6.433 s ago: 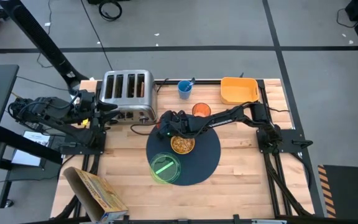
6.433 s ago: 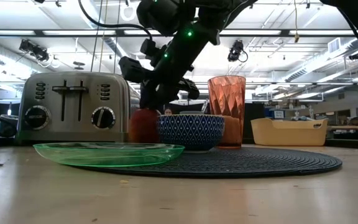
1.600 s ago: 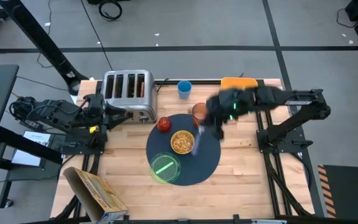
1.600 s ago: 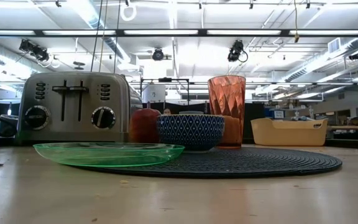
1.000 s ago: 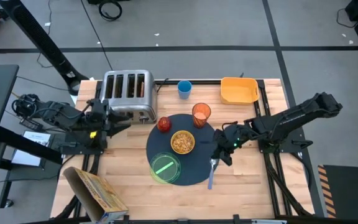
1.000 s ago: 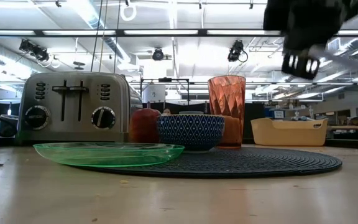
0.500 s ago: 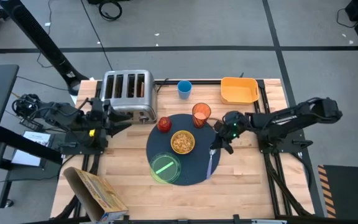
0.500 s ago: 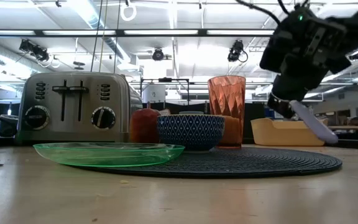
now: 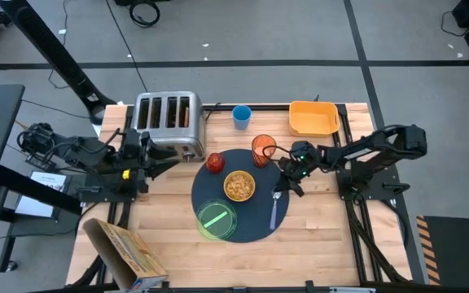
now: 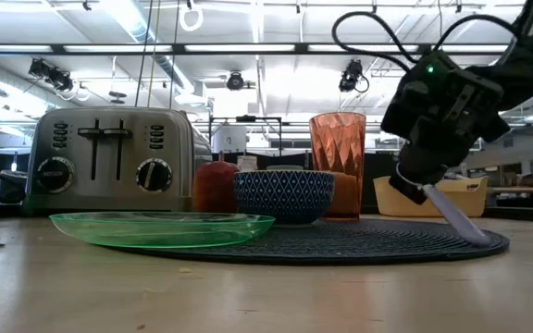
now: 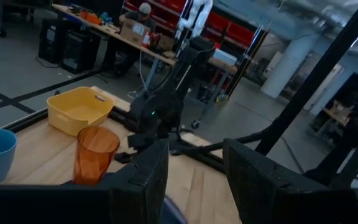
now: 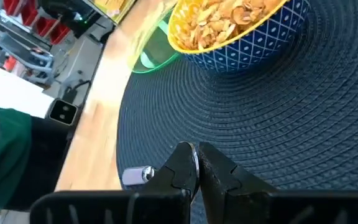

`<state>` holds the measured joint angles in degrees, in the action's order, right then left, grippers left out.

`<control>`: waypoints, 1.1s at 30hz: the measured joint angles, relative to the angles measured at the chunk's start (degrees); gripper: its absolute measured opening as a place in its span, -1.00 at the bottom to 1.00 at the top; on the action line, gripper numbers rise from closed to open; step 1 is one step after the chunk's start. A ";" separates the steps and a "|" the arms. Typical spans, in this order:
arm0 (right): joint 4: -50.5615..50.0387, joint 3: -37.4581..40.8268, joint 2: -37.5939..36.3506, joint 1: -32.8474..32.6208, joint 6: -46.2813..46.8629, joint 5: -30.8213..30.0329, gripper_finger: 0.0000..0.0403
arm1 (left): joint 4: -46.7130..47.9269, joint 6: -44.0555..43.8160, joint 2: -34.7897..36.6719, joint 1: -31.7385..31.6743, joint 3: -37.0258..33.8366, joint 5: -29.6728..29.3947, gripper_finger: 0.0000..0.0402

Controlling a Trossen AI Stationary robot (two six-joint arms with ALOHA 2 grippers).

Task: Arrange a breakfast setting
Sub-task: Put the violet spoon from the cup to the right side of the yellow bowl on the placemat

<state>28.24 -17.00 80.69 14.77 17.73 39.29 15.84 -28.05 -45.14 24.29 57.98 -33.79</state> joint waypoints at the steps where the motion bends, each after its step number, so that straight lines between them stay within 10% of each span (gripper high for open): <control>1: 0.45 -0.02 0.65 0.06 0.12 -0.24 -0.92 | -0.50 -0.19 -0.19 0.00 0.01 -0.01 -0.20; 21: -6.90 -0.06 -5.47 -5.87 2.34 -13.18 -0.56 | -0.95 -0.85 -0.61 0.00 0.00 -0.01 -0.20; 28: -30.78 -7.89 -14.05 -21.47 19.43 -35.09 -0.55 | -0.97 1.79 -0.61 0.00 0.00 -0.01 -0.20; 33: -42.01 -17.33 -10.42 -31.33 48.24 -46.29 -0.55 | -0.97 4.63 -0.59 0.00 0.00 0.01 -0.20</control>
<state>-13.77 -34.33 70.27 -16.56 65.96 -6.99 14.87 -23.42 -45.74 24.29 57.98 -33.78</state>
